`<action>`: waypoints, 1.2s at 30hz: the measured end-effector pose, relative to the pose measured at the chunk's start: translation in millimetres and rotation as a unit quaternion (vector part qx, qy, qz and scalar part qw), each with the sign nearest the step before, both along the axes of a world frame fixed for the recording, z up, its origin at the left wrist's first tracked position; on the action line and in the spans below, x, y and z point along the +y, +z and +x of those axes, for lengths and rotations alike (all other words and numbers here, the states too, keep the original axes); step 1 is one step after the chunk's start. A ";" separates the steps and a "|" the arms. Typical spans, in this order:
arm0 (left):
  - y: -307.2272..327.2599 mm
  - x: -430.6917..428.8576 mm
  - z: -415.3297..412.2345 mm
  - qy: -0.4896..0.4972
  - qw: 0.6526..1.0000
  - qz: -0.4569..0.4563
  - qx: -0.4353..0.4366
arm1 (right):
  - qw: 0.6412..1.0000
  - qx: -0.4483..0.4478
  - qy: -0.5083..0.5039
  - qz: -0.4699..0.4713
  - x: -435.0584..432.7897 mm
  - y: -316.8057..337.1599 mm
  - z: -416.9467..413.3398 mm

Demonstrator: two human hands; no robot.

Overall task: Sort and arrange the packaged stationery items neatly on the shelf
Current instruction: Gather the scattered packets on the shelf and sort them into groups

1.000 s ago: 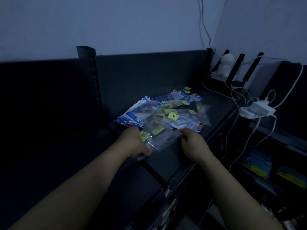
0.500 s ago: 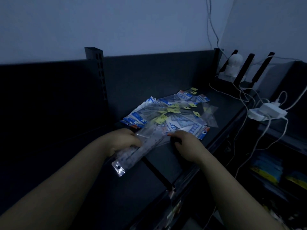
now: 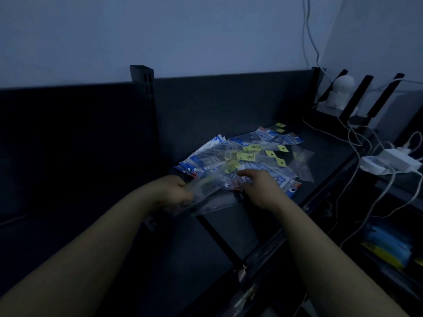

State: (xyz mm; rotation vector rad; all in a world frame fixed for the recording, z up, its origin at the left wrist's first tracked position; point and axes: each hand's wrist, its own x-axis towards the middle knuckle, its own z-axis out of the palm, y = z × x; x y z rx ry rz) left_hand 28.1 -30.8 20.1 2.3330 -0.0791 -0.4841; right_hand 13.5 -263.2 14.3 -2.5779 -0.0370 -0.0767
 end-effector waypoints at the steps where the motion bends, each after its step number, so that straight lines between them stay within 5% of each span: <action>1: 1.2 1.3 0.3 -0.015 1.000 0.010 0.004 | 1.000 0.002 0.005 0.000 -0.2 0.2 0.9; 15: 0.9 3.8 1.5 0.001 0.999 0.033 -0.016 | 0.978 0.097 0.122 -0.137 -1.0 5.9 -8.8; 22: 11.0 22.8 -0.5 0.012 1.000 -0.003 -0.009 | 0.982 0.148 0.096 -0.064 -0.2 6.1 -12.2; 31: 22.9 18.5 6.8 0.064 0.995 -0.072 -0.028 | 0.995 0.024 -0.035 0.085 -32.7 17.7 -7.1; 36: 17.5 -21.2 23.2 0.085 0.992 -0.074 -0.055 | 0.992 0.015 -0.100 0.078 -35.3 13.5 20.1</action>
